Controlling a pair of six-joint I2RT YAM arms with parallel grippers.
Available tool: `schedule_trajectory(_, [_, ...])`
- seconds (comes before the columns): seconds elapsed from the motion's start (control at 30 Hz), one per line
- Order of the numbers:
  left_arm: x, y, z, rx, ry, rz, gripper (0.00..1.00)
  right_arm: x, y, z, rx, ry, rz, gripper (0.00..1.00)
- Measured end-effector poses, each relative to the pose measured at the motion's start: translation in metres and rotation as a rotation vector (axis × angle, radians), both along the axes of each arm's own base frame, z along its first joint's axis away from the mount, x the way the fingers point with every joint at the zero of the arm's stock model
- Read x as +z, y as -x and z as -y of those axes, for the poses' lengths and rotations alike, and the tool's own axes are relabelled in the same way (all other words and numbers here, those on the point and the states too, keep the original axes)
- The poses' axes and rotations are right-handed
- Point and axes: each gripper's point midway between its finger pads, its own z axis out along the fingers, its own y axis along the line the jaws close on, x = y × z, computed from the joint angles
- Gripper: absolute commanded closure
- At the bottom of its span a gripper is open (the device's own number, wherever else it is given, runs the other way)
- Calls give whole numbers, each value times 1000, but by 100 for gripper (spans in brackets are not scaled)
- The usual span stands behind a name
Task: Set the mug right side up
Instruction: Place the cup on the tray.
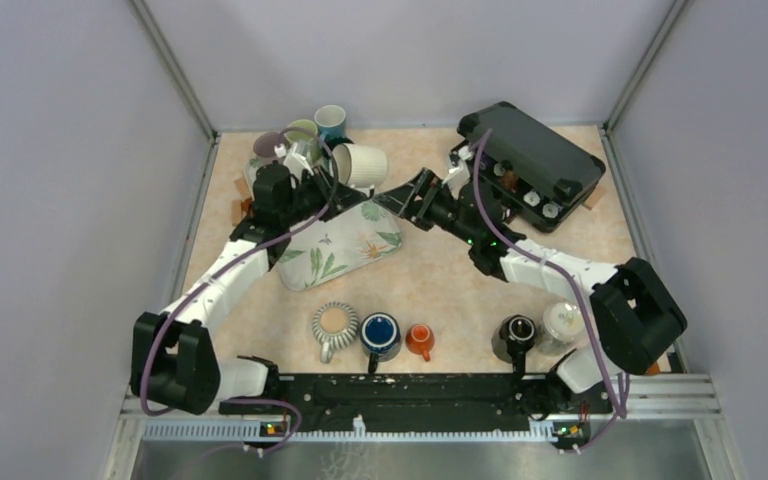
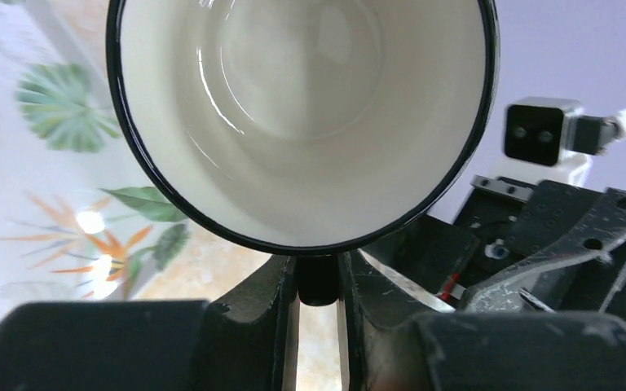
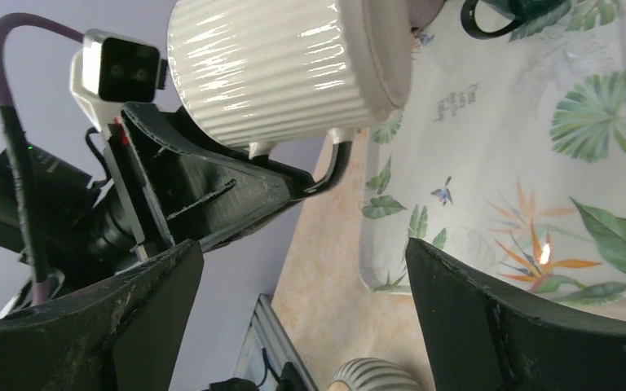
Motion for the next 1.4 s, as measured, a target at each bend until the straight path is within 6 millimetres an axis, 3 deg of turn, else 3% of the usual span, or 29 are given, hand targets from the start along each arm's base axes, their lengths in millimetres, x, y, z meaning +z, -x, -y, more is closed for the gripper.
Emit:
schedule_trajectory(0.23, [-2,-14,-35,147,-240,56,100,-3,6,18,-41,105,3,1])
schedule_trajectory(0.53, [-26,-33,-88,291,-511,11,100,9,19,48,-100,225,57,1])
schedule_trajectory(0.8, [-73,-68,-119,335,-665,-106,100,25,29,77,-161,300,117,1])
schedule_trajectory(1.07, [-109,-89,-144,357,-765,-197,100,28,36,98,-204,368,142,1])
schedule_trajectory(1.4, [-134,-117,-153,357,-842,-244,100,23,42,106,-204,415,140,1])
